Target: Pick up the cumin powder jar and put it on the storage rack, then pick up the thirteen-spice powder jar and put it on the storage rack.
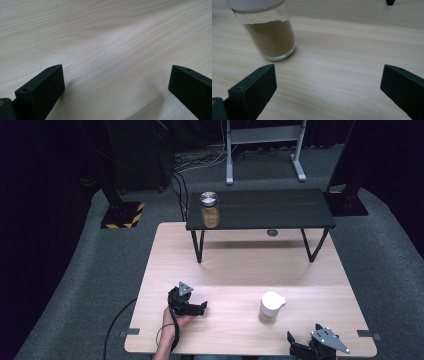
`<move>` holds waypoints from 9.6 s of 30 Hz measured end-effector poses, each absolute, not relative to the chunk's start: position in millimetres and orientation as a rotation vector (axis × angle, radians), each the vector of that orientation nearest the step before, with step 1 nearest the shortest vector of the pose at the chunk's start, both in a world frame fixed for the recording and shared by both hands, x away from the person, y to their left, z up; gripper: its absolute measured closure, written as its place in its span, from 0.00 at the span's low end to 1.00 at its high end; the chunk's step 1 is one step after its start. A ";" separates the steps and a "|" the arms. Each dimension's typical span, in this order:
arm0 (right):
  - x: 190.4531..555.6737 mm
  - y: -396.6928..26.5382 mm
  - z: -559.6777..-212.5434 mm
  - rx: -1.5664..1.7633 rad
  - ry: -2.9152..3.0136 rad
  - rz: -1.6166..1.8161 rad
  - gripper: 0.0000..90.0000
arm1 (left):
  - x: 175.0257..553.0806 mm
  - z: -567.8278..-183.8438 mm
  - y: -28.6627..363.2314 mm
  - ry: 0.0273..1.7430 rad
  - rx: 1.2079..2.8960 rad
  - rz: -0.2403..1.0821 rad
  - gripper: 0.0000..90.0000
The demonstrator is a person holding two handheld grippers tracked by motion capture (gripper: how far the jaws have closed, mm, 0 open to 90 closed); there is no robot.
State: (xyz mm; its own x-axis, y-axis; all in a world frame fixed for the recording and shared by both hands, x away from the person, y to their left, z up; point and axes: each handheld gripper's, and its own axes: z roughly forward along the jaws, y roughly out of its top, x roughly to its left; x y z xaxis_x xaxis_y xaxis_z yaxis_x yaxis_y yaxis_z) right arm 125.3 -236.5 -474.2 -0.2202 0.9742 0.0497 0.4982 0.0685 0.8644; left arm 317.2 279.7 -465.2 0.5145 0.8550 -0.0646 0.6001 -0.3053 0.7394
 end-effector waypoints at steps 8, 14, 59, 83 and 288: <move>121.7 -239.5 -475.8 1.505 1.750 1.058 0.00 | 314.0 -464.9 279.1 1.174 2.040 0.461 0.00; 116.0 -239.4 -476.9 1.523 1.727 1.052 0.00 | 315.3 -465.3 281.8 1.170 2.035 0.445 0.00; 111.3 -225.0 -482.0 1.464 1.703 1.157 0.00 | 317.3 -468.7 295.8 1.180 1.975 0.383 0.01; 189.8 -216.9 -508.6 1.247 1.783 1.465 0.00 | 315.3 -468.3 291.8 1.210 1.968 0.407 0.01; 291.3 -261.7 -368.7 1.218 1.699 1.318 0.33 | 315.2 -468.8 293.3 1.194 1.969 0.397 0.01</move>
State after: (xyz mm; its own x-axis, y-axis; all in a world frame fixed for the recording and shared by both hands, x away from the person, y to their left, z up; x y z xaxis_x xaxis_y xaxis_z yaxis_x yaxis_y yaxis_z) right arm 291.3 -261.7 -368.7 -0.3503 0.9357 0.0412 0.2729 0.0599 0.9602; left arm 315.2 293.3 -468.8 0.5090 0.8515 -0.1258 0.6066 -0.2511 0.7543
